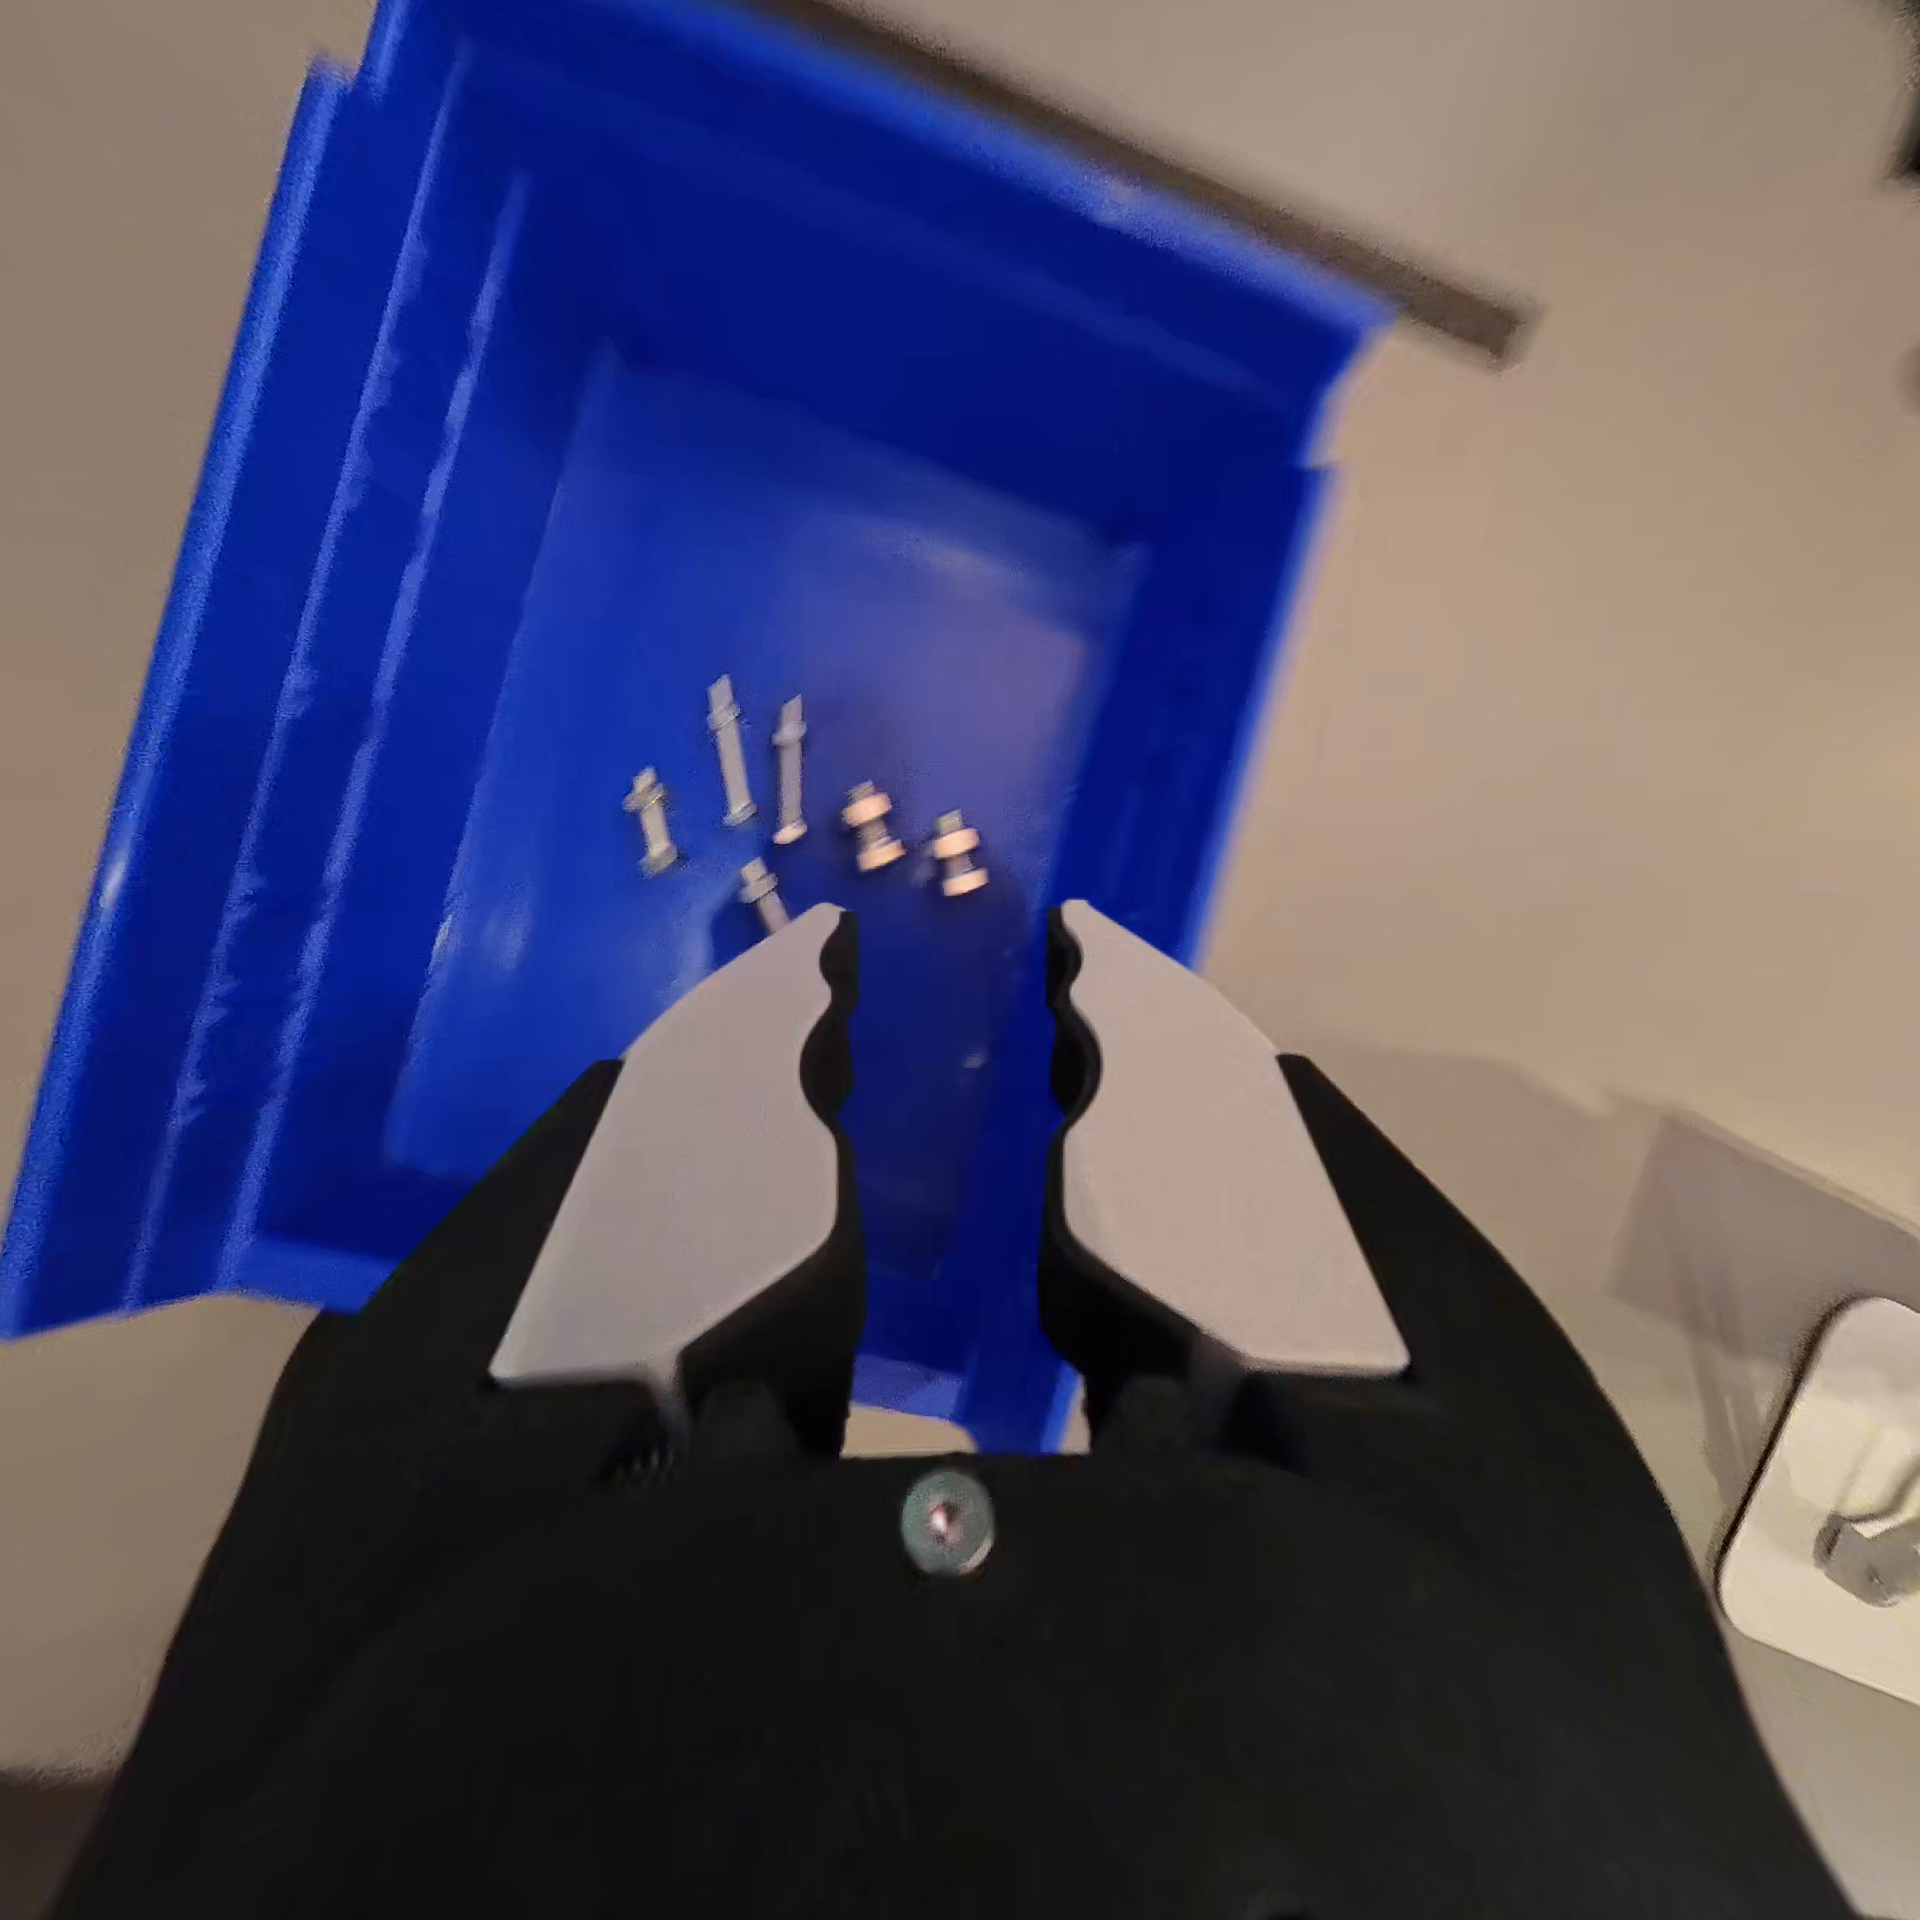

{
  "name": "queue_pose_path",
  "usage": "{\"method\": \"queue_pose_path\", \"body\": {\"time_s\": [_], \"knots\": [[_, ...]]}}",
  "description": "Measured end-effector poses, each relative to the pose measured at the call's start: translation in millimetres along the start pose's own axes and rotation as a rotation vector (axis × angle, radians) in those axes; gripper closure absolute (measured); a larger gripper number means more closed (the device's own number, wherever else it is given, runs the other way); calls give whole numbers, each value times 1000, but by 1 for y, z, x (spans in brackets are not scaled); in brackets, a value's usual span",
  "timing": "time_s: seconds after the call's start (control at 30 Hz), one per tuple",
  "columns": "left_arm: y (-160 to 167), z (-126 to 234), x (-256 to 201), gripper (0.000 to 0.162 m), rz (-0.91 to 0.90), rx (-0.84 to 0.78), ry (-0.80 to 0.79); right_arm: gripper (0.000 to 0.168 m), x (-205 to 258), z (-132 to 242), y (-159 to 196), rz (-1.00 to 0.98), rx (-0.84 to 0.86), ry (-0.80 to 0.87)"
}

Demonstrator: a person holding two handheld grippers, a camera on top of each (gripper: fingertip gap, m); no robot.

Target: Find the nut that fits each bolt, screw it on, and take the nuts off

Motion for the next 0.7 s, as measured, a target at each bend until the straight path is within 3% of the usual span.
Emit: {"method": "queue_pose_path", "body": {"time_s": [0.1, 0.17, 0.27, 0.6, 0.7], "knots": [[25, 4, 51, 118, 6, 132, -221, 132, -31, 21, 7, -88, -174, 127], [50, 4, 74, 116, 31, 319, -279, 131, -46, 19, 16, -131, -205, 94], [81, -4, 96, 112, 88, 513, -274, 128, -61, 3, 31, -188, -152, 10], [132, -36, 114, 105, 132, 721, -225, 126, -68, -30, 44, -278, -18, -85], [136, -38, 111, 109, 151, 769, -200, 136, -67, -41, 49, -289, 57, -138]]}}
Point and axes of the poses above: each gripper's, where its closed fingertips meet, z back along the fingers, y out of its underside, x = y × z across the jaws, the point moved 9 cm from there along z, back along the fingers, and after that the axes turned 10 degrees about -y, right-handed, at the moved point
